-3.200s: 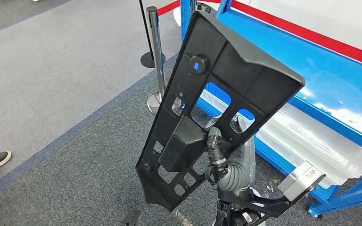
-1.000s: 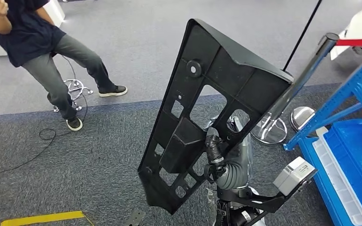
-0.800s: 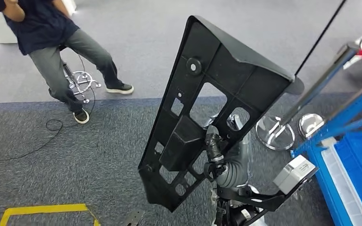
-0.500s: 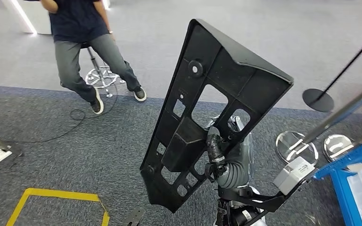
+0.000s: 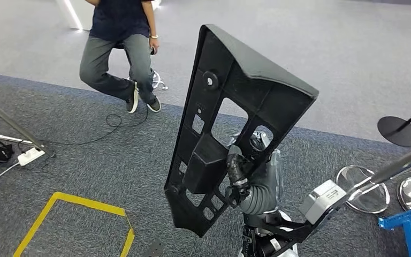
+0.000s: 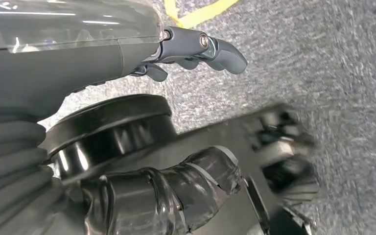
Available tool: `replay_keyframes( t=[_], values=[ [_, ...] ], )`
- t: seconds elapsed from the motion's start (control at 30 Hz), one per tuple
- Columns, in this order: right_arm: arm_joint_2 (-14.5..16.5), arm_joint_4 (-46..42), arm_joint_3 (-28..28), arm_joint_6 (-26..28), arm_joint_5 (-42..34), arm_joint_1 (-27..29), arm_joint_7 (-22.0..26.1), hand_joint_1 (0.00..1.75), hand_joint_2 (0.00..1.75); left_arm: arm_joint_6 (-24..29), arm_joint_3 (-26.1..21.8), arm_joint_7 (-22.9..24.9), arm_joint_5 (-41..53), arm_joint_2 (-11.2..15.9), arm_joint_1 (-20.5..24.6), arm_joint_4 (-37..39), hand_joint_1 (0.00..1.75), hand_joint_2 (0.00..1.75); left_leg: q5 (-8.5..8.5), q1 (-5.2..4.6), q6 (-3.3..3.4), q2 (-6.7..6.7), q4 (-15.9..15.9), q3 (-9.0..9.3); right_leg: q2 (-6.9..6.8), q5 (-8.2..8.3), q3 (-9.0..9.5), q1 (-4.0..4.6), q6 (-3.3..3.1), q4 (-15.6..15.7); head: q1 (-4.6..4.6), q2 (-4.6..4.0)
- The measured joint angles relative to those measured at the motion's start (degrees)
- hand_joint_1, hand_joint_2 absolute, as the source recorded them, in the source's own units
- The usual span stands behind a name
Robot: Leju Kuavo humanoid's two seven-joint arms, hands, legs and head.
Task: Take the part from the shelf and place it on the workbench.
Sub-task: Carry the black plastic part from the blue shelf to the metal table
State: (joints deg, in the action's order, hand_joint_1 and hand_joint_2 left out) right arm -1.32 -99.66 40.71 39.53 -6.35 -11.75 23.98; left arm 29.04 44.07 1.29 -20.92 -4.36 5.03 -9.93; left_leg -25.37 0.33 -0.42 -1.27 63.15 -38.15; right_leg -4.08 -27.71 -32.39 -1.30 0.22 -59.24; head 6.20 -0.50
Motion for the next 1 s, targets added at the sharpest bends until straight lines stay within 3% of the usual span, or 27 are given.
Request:
replay_keyframes(
  t=[0.03,0.1,0.2,0.27,0.33,0.4,0.47,0.5,0.57,0.6,0.67,0.73,0.77,0.83,0.87,0.93,0.97,1.0],
  values=[
    [-0.02,-0.65,-0.2,0.06,1.37,0.53,-0.78,1.71,1.75,-0.38,0.16,-0.12,0.47,0.01,0.08,-0.01,0.0,1.75,0.57,-0.25,0.42,-0.71,-2.5,1.4,-0.44,-0.18,0.22,0.11,0.23,0.05,-0.01,0.0],
    [-0.11,-2.04,-0.82,0.26,3.17,1.48,-2.15,1.71,1.75,-0.94,0.7,-0.46,1.49,0.07,0.1,-0.03,0.0,1.75,0.35,-0.74,1.31,-1.25,-3.84,2.2,-1.09,-0.35,0.56,0.31,0.84,0.33,-0.04,0.0],
    [-0.32,-3.64,-1.59,0.46,3.62,2.3,-3.25,1.71,1.75,-1.25,1.43,-0.79,2.31,0.23,-0.12,-0.04,0.0,1.75,0.41,-0.76,2.27,-0.06,-4.58,2.69,-1.86,-0.48,1.66,0.43,1.88,1.21,-0.02,0.0],
    [-0.55,-4.67,-2.04,0.49,3.64,2.58,-3.52,1.71,1.75,-1.3,1.77,-0.85,2.5,0.24,-0.12,-0.04,0.0,1.75,0.61,-0.47,2.92,0.87,-5.75,4.04,-0.05,-1.99,1.79,0.3,2.48,-0.46,-0.3,0.0],
    [-0.82,-5.4,-2.54,0.51,3.73,3.01,-3.72,1.71,1.75,-1.44,2.04,-0.93,2.9,0.23,0.09,-0.04,0.0,1.75,0.76,-0.27,3.53,1.86,-6.42,4.91,2.72,-5.14,-0.73,0.16,2.72,-6.35,-0.77,0.0],
    [-1.11,-5.57,-2.92,0.51,4.25,3.91,-3.81,1.71,1.75,-1.65,2.7,-0.88,3.83,0.22,0.27,-0.04,0.0,1.75,0.72,-0.46,3.81,2.95,-6.23,4.72,3.8,-7.98,-5.36,0.23,2.71,-14.06,-1.08,0.0],
    [-1.34,-6.01,-3.51,0.51,5.66,5.04,-3.87,1.71,1.75,-1.89,3.81,-0.29,5.08,0.19,0.21,-0.04,0.0,1.75,0.52,-0.71,3.94,4.3,-5.88,4.57,4.11,-7.45,-7.94,0.27,2.63,-16.86,-1.16,0.0],
    [-1.38,-6.41,-3.91,0.51,6.48,5.55,-3.86,1.71,1.75,-2.0,4.31,0.17,5.64,0.16,0.16,-0.04,0.0,1.75,0.34,-0.76,3.95,5.02,-5.6,4.55,4.21,-5.43,-7.47,0.25,2.54,-14.8,-1.16,0.0],
    [-1.39,-7.47,-4.93,0.51,7.38,6.62,-3.88,1.71,1.75,-2.21,5.28,1.22,6.52,0.03,0.16,-0.04,0.0,1.75,-0.18,-0.66,3.68,6.36,-4.87,4.5,5.55,-0.74,-3.9,0.08,2.32,-6.39,-1.18,0.0],
    [-1.38,-7.96,-5.45,0.51,7.37,7.28,-3.94,1.71,1.75,-2.25,5.73,1.73,6.78,-0.05,0.21,-0.05,0.0,1.75,-0.45,-0.66,3.42,6.97,-4.41,4.32,6.55,0.55,-2.39,0.03,2.18,-2.94,-1.2,0.0],
    [-1.38,-8.78,-6.35,0.51,6.77,8.72,-4.02,1.71,1.75,-2.3,6.54,2.55,6.7,-0.21,0.25,-0.07,0.0,1.75,-0.66,-0.54,2.75,7.87,-4.0,3.82,7.79,0.84,-1.2,0.11,1.71,-0.25,-1.18,0.0],
    [-1.38,-9.43,-6.84,0.5,6.25,9.78,-3.94,1.71,1.75,-2.36,7.02,3.0,6.05,-0.31,0.12,-0.08,0.0,1.75,-0.61,-0.41,2.06,8.55,-4.05,3.38,6.9,1.04,-1.12,0.15,0.99,-0.01,-1.17,0.0],
    [-1.38,-9.72,-7.02,0.49,6.12,10.09,-3.87,1.71,1.75,-2.4,7.17,3.16,5.76,-0.38,0.02,-0.1,0.0,1.75,-0.83,-0.47,1.74,8.0,-3.76,3.17,6.4,1.11,-0.94,0.07,0.62,0.23,-1.15,0.0],
    [-1.37,-10.34,-7.46,0.47,6.05,10.65,-3.81,1.71,1.75,-2.51,7.51,3.45,5.74,-0.46,0.12,-0.16,0.0,1.75,-2.86,-0.54,1.03,5.14,-0.34,1.47,5.03,1.15,-0.47,-0.15,-0.03,0.7,-0.73,-0.01],
    [-1.37,-10.57,-7.73,0.46,6.04,11.0,-3.79,1.71,1.75,-2.62,7.73,3.66,6.05,-0.51,0.26,-0.19,0.0,1.75,-4.55,-0.49,0.68,3.41,3.01,-0.21,4.26,1.03,-0.31,-0.03,-0.26,0.75,-0.51,-0.01],
    [-1.37,-10.85,-8.14,0.46,5.93,11.75,-3.77,1.71,1.75,-3.02,8.38,4.29,7.41,-0.57,0.53,-0.2,0.0,1.75,-7.31,-0.12,0.14,1.94,9.93,-3.92,2.61,0.78,-0.23,0.11,-0.52,0.68,-0.32,-0.01],
    [-1.36,-10.94,-8.27,0.46,5.68,12.07,-3.75,1.71,1.75,-3.18,8.8,4.71,8.16,-0.6,0.58,-0.2,0.0,1.75,-7.35,0.03,0.01,1.74,11.32,-4.74,1.86,0.65,-0.2,0.13,-0.53,0.62,-0.29,0.0],
    [-1.33,-11.07,-8.39,0.46,5.32,12.33,-3.69,1.71,1.75,-3.3,9.27,5.14,8.84,-0.63,0.6,-0.2,0.0,1.75,-6.29,0.11,-0.03,1.55,10.44,-4.34,1.18,0.51,-0.11,0.13,-0.48,0.56,-0.3,0.0]
  ],
)
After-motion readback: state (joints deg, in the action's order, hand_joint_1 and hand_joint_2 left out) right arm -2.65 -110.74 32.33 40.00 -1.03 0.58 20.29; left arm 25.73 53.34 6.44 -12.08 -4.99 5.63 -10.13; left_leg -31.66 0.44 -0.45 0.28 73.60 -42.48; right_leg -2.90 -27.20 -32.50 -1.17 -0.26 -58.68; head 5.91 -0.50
